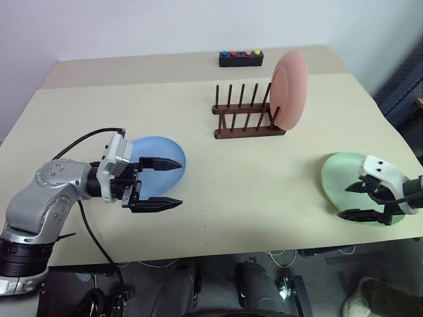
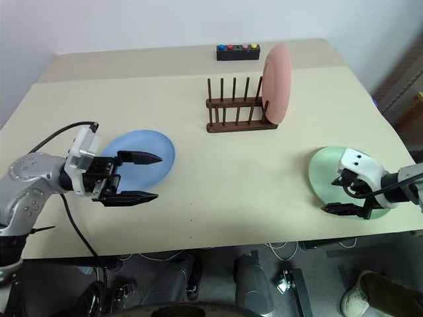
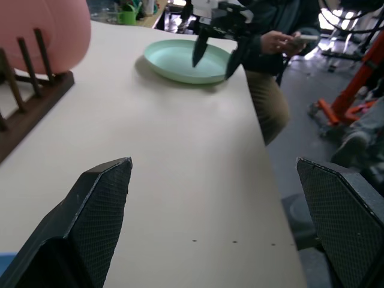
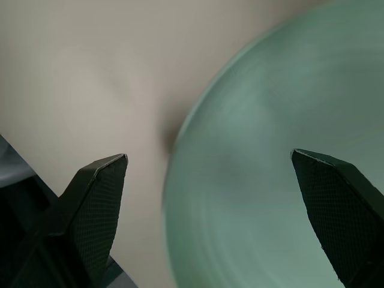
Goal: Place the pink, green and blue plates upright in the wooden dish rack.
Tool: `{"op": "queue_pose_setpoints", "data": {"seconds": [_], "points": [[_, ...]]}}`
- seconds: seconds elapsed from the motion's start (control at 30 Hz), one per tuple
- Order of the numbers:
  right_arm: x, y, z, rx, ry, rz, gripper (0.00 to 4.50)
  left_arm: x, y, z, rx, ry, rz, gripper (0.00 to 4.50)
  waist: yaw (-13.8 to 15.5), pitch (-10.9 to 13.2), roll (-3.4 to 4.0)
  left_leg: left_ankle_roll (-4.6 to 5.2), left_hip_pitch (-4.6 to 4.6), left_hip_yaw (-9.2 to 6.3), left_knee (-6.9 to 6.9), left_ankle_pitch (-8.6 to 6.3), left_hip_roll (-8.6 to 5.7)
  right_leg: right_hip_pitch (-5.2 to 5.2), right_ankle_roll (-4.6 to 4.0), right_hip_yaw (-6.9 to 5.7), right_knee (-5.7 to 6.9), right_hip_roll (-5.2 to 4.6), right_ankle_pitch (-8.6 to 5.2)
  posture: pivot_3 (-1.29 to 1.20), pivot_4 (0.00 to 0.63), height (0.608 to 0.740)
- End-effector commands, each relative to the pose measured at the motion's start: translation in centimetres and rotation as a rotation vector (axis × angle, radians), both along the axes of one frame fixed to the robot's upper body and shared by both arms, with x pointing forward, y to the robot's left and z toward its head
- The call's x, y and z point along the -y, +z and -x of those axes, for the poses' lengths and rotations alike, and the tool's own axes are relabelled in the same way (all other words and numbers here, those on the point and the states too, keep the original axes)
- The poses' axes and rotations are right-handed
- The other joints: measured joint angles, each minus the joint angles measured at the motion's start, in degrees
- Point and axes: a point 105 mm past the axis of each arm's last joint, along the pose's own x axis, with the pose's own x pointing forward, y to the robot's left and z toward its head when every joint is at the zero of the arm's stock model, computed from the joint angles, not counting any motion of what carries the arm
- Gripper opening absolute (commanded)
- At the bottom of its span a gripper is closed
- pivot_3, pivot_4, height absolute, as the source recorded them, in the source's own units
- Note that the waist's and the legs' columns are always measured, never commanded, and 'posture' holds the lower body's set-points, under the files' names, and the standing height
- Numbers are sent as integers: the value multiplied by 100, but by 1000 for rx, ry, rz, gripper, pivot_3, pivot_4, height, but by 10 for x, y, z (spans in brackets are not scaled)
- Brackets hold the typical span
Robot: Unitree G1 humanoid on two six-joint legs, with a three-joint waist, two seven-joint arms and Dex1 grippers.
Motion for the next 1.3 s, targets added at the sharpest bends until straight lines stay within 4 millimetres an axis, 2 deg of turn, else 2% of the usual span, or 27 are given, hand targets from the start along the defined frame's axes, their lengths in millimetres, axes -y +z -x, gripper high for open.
{"op": "queue_pose_setpoints", "data": {"seconds": [0.03, 0.07, 0.13, 0.3, 0.37, 0.47, 0.63, 0.73, 0.8, 0.93, 1.07, 1.13, 1.2, 1.3], "points": [[2, 7, 0, 29, -26, 70, 3928, 3, 7, -3, 85, 2, -1, 4500, 1, 0, 0, 0, 0, 0, 0, 0, 0, 0, 0, 0, 0, 0, 0, 0, 150, 740], [0, 6, 0, 26, -26, 72, 3637, 3, 7, -4, 100, 4, -2, 4500, -1, 0, 0, 0, 0, 0, 0, 0, 0, 0, 0, 0, 0, 0, 0, 0, 150, 740], [-5, 3, 1, 27, -9, 82, 2725, 3, 8, -5, 123, 7, -3, 4500, -4, 0, 1, 0, 0, 0, -1, 0, 0, -1, 0, 0, 0, 0, 0, 0, 150, 740], [-9, 2, 0, 27, -4, 120, 38, 3, 7, -7, 120, 6, -1, 4500, -10, -1, -3, 0, 0, 0, 0, 0, 0, 1, 0, -1, -1, 0, 0, 0, 150, 740], [-6, 2, -1, 31, -3, 150, 38, 2, 8, -7, 121, 12, 0, 4500, -27, -13, -24, 1, 7, -1, 1, 0, 1, 9, 0, -2, -3, 2, 0, 0, 150, 740], [-13, 5, -3, 42, 16, 114, 38, 1, 8, -8, 120, 19, 0, 4500, -25, -12, -20, 1, 10, -4, 0, -1, 4, 14, 0, -5, -5, 3, 0, 0, 150, 740], [-14, 24, -19, 135, -7, 68, 38, 0, 8, -10, 120, 32, 7, 4500, -25, -12, -22, 2, 9, -4, 0, -2, 4, 14, 0, -4, -6, 2, 0, 0, 150, 740], [-11, 65, -52, 366, -53, -16, 38, 0, 8, -11, 118, 38, 9, 4500, -39, -10, -20, 2, 10, -4, 0, -1, 4, 14, 0, -5, -6, 3, 0, 0, 150, 740], [0, 92, -76, 530, -117, -33, 38, 0, 8, -12, 121, 40, 11, 4500, -53, -8, -17, 1, 11, 2, -1, -1, 3, 11, 0, -4, -5, 4, 0, 0, 150, 740], [17, 137, -109, 807, -233, -29, 38, 1, 10, -14, 134, 48, 14, 4500, -14, -5, -10, -5, 6, -2, -9, 2, 3, 2, -1, -5, -6, 3, 0, 0, 150, 740], [4, 187, -127, 1020, -289, -277, 38, 0, 12, -15, 139, 66, 25, 4500, -39, -4, -10, -19, 0, 5, -12, 10, 2, -9, -1, -1, -7, 3, 0, 0, 150, 740], [-14, 213, -128, 1069, -273, -523, 38, -1, 13, -15, 142, 80, 32, 4500, -42, -1, -5, -18, -1, 6, -14, 10, 3, -13, 0, -1, -6, 4, 0, 0, 150, 740], [-34, 239, -122, 1079, -207, -809, 38, -2, 14, -17, 149, 96, 37, 4500, -48, 0, -4, -15, -1, 5, -15, 9, 3, -14, 0, 0, -6, 5, 0, 0, 150, 740], [-58, 277, -102, 1121, -54, -1120, 38, -2, 16, -18, 149, 108, 47, 4500, -42, 0, -3, -9, -1, 5, -17, 5, 3, -14, 0, -1, -5, 6, 0, 0, 150, 740]]}}
